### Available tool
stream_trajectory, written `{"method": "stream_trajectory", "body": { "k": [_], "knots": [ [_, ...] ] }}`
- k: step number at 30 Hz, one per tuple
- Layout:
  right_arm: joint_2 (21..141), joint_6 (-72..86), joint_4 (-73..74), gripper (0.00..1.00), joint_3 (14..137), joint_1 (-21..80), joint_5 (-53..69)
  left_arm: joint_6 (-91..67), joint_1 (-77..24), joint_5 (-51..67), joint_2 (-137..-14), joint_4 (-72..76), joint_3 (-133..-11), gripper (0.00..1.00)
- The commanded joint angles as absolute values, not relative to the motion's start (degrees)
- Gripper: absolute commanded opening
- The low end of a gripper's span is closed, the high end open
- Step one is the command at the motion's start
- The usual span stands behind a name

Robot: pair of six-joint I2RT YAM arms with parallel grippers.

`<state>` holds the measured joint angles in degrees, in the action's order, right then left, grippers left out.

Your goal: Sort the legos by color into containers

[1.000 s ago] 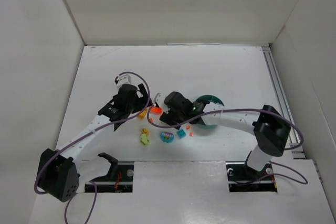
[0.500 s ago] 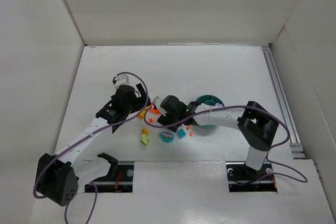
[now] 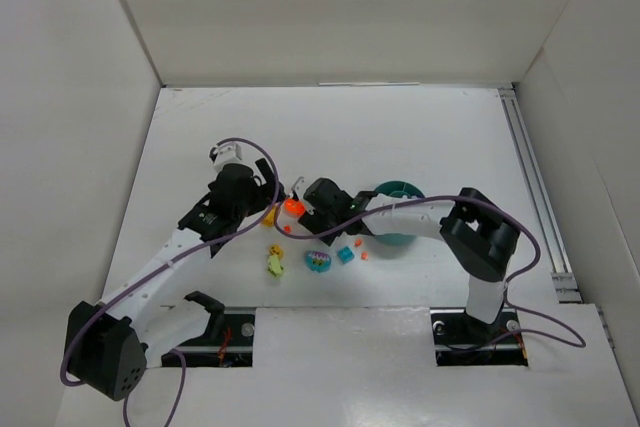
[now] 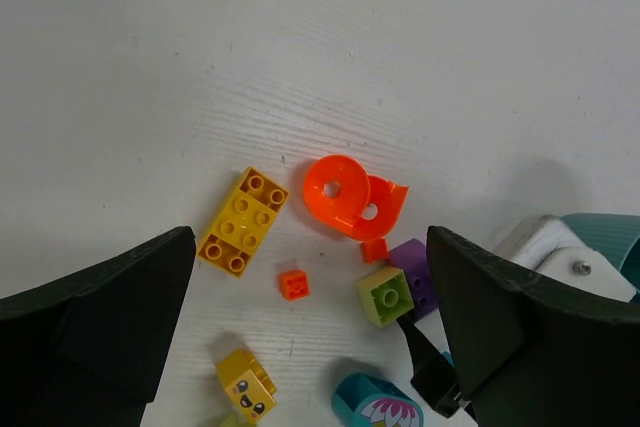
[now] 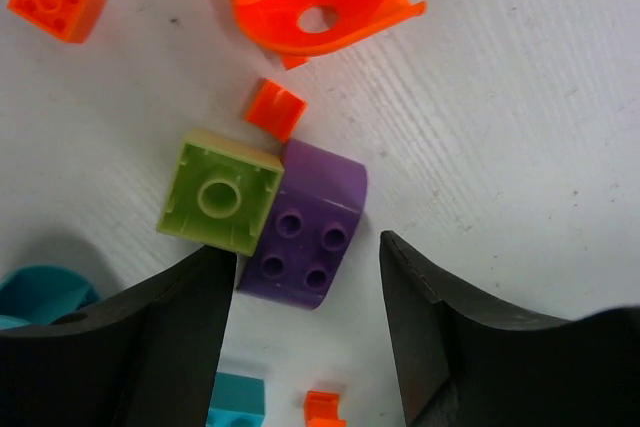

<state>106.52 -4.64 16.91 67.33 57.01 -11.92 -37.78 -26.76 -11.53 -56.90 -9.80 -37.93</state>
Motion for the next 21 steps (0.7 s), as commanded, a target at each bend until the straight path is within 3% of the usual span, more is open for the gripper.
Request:
{"method": "stream_trajectory", "body": {
  "k": [1,6,7,10,21],
  "knots": [
    [107.31,-3.07,13.8,0.64,66.97,53.79,-10.29,-37.79,-26.54,-12.13,-55.2,-9.49,-37.0,1.0],
    [107.31,-5.45,11.26,0.53,66.97,52.73,-6.33,-37.79,-26.54,-12.66,-55.2,-9.49,-37.0,1.0],
    [107.31,-6.58,11.25,0.45,66.97,52.73,-5.63,-37.79,-26.54,-12.66,-55.2,-9.49,-37.0,1.0],
    [105.92,-7.99,9.76,0.37,66.97,52.21,-3.96,-37.79,-26.54,-12.66,-55.2,-9.49,-37.0,1.0],
    [86.86,-14.33,4.05,0.33,61.19,49.41,0.52,-37.79,-26.54,-12.04,-54.67,-8.96,-37.0,1.0]
  ]
}}
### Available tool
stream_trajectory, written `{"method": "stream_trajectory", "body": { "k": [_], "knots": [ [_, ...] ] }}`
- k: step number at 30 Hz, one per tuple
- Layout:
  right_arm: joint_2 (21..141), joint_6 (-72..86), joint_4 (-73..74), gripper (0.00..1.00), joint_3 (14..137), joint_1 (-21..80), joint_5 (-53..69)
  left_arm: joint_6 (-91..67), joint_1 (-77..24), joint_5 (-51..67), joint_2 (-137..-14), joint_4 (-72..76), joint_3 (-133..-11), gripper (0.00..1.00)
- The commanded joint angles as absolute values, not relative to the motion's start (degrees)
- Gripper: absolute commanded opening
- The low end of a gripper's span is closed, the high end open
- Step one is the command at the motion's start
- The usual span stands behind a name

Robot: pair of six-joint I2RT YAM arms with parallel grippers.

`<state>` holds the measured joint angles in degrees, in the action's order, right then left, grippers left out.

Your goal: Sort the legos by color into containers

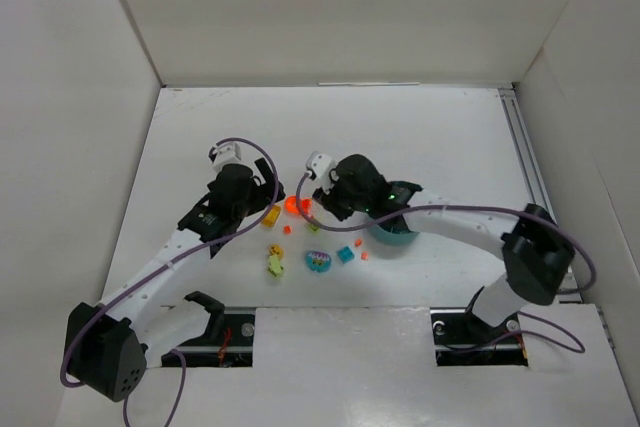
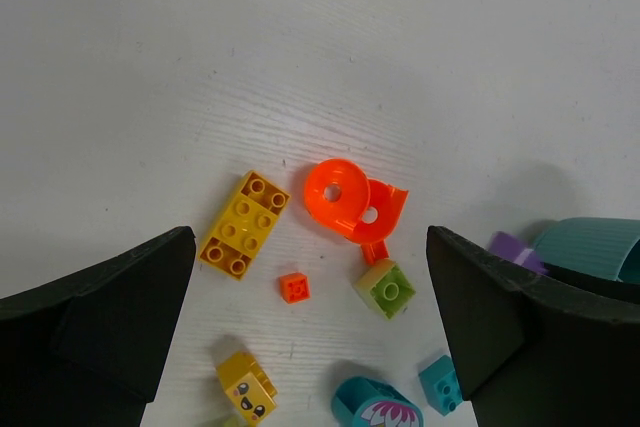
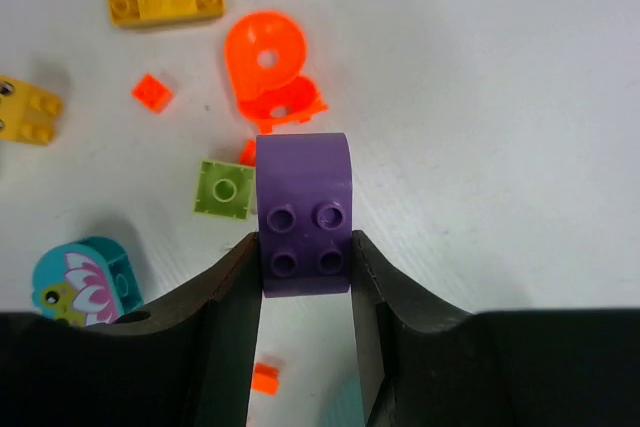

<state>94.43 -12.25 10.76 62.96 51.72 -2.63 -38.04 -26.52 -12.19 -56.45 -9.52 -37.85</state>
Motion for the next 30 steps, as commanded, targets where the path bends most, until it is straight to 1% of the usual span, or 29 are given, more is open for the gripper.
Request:
{"method": "stream_trajectory", "body": {
  "k": [1,6,8,12,17,19,22,23,26,30],
  "knots": [
    [82.57,-14.33,3.52,0.33,60.21,48.52,1.05,-37.79,-26.54,-11.43,-54.67,-8.36,-37.0,1.0],
    [69.46,-12.4,3.52,0.33,52.22,40.18,2.72,-37.79,-26.54,-9.5,-54.67,-7.13,-37.0,1.0],
    [63.23,-11.78,4.83,0.34,48.0,34.56,2.72,-37.27,-26.54,-9.49,-55.28,-6.51,-37.52,1.0],
    [56.79,-10.28,9.83,0.37,44.82,25.86,2.02,-36.74,-26.54,-7.56,-56.43,-5.98,-38.06,1.0],
    [55.72,-9.23,17.65,0.37,44.3,15.76,0.53,-36.74,-26.54,-7.03,-59.32,-5.45,-39.98,1.0],
    [57.03,-9.23,20.2,0.37,45.0,13.54,2.45,-36.21,-26.54,-6.42,-60.12,-5.45,-40.52,1.0],
    [58.71,-11.77,22.14,0.37,45.7,13.01,7.02,-36.21,-26.54,-6.42,-61.52,-5.45,-41.13,1.0],
    [59.23,-12.82,21.45,0.37,45.7,13.01,10.51,-36.21,-26.54,-6.42,-62.22,-5.45,-41.13,1.0],
    [59.24,-13.54,17.67,0.37,43.25,13.01,14.84,-36.21,-26.54,-5.89,-63.28,-5.45,-41.66,1.0],
    [59.24,-14.68,17.14,0.38,43.24,13.01,15.47,-36.73,-26.54,-5.19,-63.8,-4.84,-41.66,1.0]
  ]
}}
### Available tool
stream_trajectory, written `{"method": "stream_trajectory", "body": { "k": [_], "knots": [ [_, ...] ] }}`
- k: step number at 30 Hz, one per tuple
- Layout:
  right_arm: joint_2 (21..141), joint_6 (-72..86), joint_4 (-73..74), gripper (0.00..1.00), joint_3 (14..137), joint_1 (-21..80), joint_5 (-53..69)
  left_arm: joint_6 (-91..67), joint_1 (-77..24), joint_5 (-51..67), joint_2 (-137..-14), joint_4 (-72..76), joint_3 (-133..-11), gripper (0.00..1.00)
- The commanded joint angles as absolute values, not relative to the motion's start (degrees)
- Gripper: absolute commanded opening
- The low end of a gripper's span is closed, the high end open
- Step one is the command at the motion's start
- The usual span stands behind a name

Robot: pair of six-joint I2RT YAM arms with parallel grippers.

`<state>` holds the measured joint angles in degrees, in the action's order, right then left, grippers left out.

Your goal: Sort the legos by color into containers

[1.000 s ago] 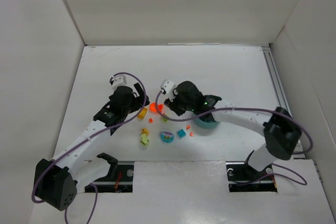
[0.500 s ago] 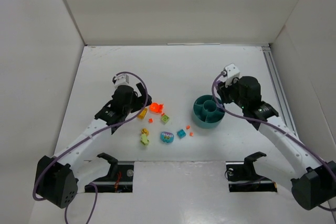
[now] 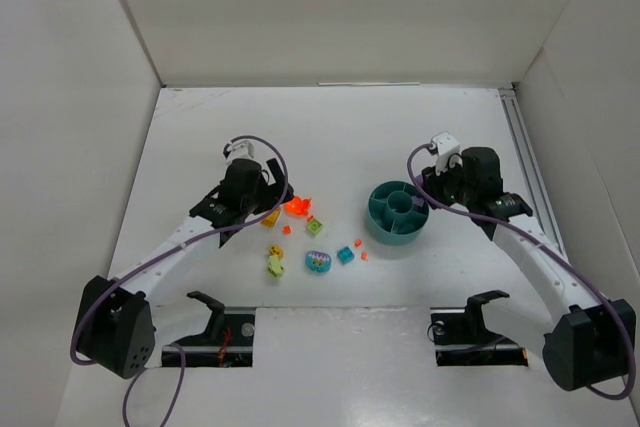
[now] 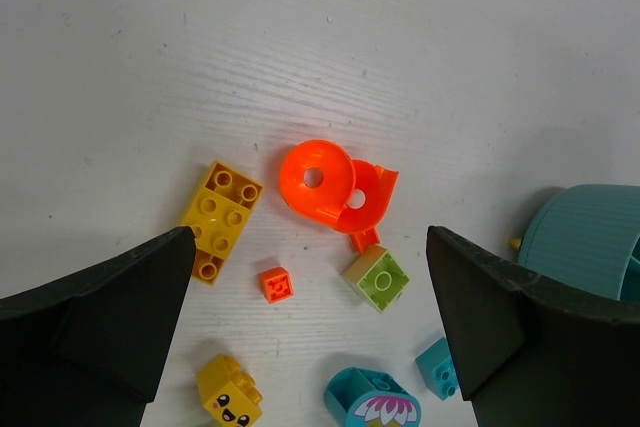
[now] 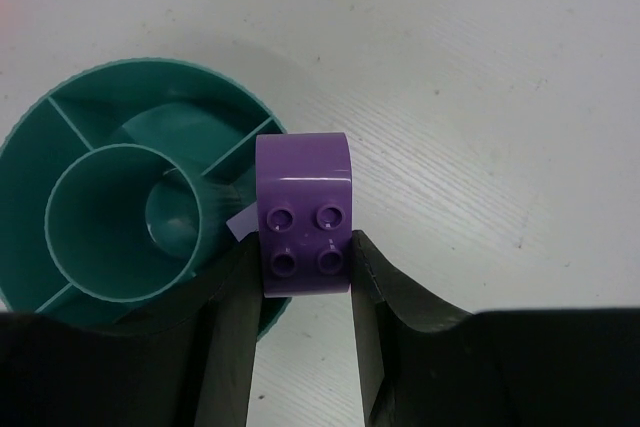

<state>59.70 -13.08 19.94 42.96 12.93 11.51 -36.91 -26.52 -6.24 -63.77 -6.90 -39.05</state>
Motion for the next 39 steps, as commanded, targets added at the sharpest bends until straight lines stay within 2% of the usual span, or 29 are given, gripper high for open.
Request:
{"method": "stream_trajectory", "body": {
  "k": [1,13,22,26,29,34,39],
  "knots": [
    [59.24,-15.2,17.14,0.4,43.24,13.01,15.47,-36.74,-26.54,-5.19,-63.81,-4.83,-41.66,1.0],
    [62.67,-15.21,16.61,0.41,43.24,13.01,18.9,-36.74,-26.54,-5.19,-63.81,-4.31,-41.66,1.0],
    [62.67,-15.21,17.67,0.52,43.24,13.01,18.37,-36.74,-26.54,-4.66,-64.86,-4.31,-41.66,1.0],
    [62.67,-15.21,17.67,0.53,43.24,13.01,18.37,-36.74,-26.54,-4.66,-65.47,-3.78,-41.66,1.0],
    [62.67,-15.21,17.67,0.52,43.24,13.01,18.37,-36.74,-26.54,-4.13,-65.48,-3.78,-41.66,1.0],
    [62.67,-14.68,17.67,0.41,43.24,13.01,19.69,-36.74,-26.54,-4.13,-66.01,-3.78,-41.66,1.0],
    [62.67,-14.68,17.14,0.41,43.24,13.01,19.69,-36.74,-26.54,-3.52,-66.01,-3.16,-41.66,1.0]
  ]
}}
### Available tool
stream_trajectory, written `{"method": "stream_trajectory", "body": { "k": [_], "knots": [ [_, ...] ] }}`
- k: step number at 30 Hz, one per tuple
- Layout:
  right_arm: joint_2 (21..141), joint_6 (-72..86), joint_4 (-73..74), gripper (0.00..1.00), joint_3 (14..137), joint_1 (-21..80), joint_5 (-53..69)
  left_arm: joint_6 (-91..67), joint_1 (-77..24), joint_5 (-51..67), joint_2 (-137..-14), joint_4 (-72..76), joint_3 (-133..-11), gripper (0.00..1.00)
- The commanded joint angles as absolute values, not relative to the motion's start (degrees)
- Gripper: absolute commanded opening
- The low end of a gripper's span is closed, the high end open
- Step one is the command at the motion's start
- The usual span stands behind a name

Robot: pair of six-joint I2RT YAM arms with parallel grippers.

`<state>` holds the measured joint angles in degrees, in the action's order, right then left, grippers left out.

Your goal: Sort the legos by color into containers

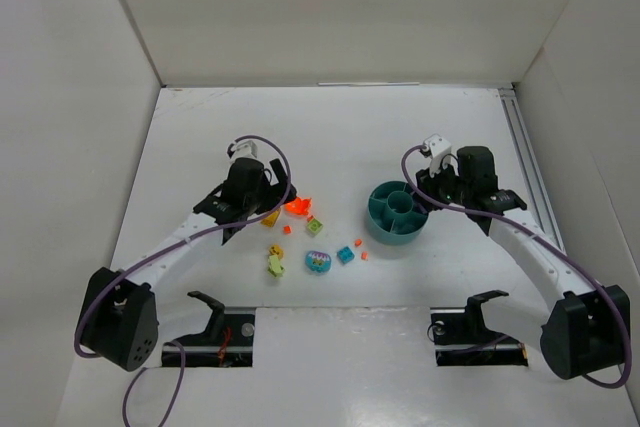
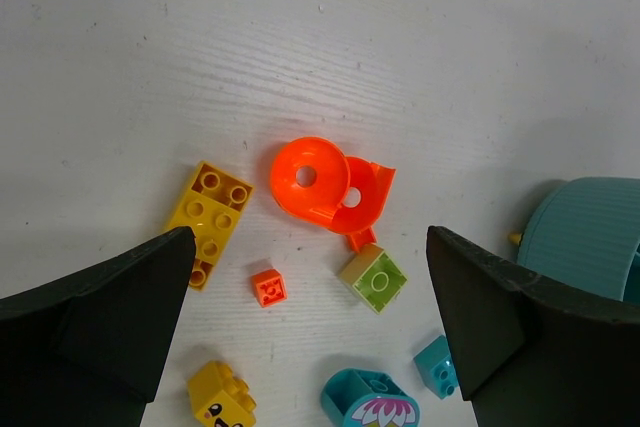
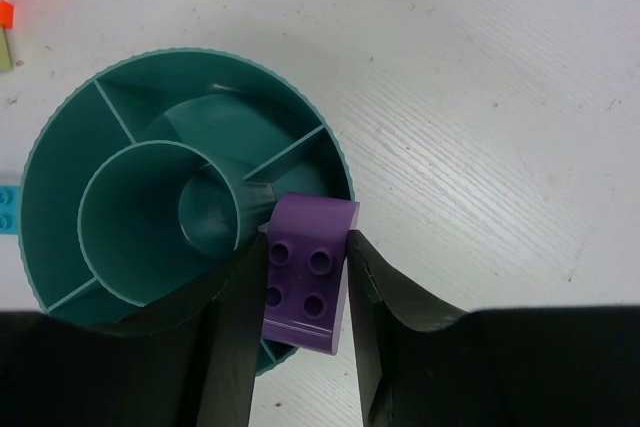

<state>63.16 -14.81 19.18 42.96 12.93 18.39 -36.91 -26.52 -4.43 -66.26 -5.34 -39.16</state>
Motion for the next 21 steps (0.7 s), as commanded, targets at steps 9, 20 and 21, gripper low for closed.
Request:
{"method": "stream_trajectory", "body": {
  "k": [9,20,21],
  "knots": [
    [62.67,-14.15,12.57,0.4,43.77,13.01,23.2,-36.74,-26.54,-1.85,-67.06,-2.02,-41.66,1.0],
    [66.01,-14.68,12.57,0.5,43.77,13.01,23.73,-36.74,-26.54,-1.32,-68.12,-2.02,-42.19,1.0],
    [66.01,-14.68,12.57,0.5,43.77,13.01,23.73,-36.74,-26.54,-1.32,-68.12,-2.02,-42.19,1.0]
  ]
}}
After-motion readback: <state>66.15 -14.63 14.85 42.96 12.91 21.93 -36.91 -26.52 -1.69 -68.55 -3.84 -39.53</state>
